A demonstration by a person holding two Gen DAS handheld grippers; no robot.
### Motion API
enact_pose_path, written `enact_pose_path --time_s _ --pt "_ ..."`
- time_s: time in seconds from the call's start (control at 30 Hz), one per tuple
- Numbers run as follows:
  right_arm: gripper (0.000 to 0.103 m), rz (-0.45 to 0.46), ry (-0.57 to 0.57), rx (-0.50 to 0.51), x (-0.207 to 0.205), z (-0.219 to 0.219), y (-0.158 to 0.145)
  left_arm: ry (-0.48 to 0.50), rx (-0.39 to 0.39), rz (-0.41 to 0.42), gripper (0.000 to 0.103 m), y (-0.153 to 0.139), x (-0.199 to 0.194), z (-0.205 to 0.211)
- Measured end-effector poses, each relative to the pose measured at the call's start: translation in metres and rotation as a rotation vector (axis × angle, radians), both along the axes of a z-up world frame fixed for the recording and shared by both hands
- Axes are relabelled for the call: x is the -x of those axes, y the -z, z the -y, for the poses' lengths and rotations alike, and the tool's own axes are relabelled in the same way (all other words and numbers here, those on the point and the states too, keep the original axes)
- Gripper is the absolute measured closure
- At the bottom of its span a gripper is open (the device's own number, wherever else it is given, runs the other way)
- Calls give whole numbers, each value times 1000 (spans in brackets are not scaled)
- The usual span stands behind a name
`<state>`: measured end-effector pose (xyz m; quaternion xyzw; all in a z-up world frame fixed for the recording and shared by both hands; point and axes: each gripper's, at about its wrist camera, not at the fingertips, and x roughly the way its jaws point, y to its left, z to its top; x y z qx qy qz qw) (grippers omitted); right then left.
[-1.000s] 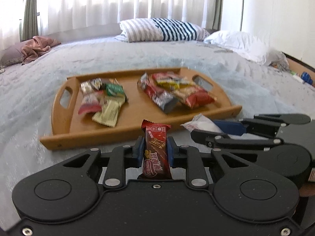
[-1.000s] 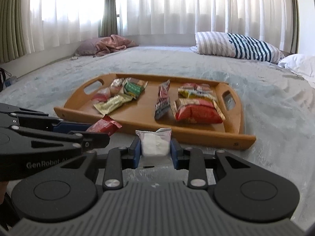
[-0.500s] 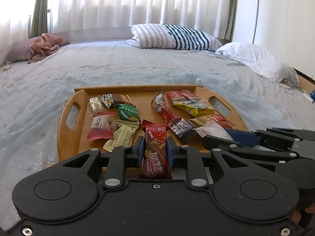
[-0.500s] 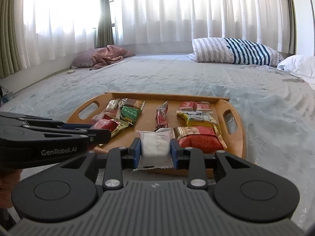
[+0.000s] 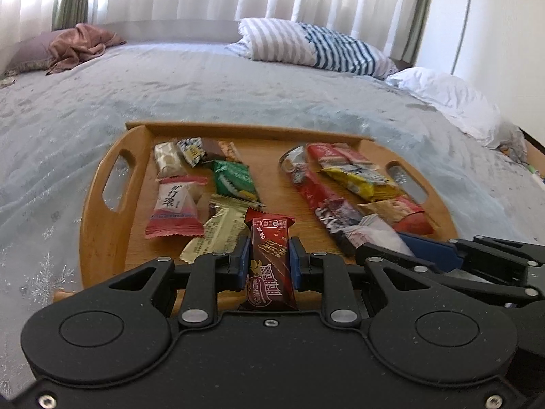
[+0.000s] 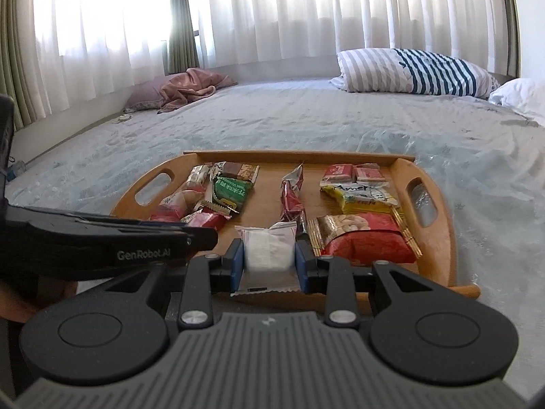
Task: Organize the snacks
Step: 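Lift the red chocolate bar and white packet and carry both over the tray, then lower both snacks onto the tray and open both grippers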
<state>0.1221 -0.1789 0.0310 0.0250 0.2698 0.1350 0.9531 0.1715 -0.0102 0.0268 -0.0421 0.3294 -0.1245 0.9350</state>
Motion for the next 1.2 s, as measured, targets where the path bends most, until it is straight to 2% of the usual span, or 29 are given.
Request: enact_pose_path --time_s 0.43,0.8,0.87,0.97,1.03,1.2 --pt "66 -77 18 -54 -32 -2 18 -30 -27 11 80 12 -17 -4" --pt "67 -79 75 -51 -43 3 25 -29 -38 22 80 14 -17 -1" --pt "65 -78 76 -54 -44 4 24 -30 -40 23 80 14 -17 -1" --pt "57 -78 75 -62 -45 5 24 -30 -39 22 79 14 -17 -1" --pt "57 -78 76 -70 -44 6 24 -29 -35 19 76 13 -17 -1" --pt "50 -79 91 -82 -39 11 23 -43 -46 22 58 9 -13 -1"
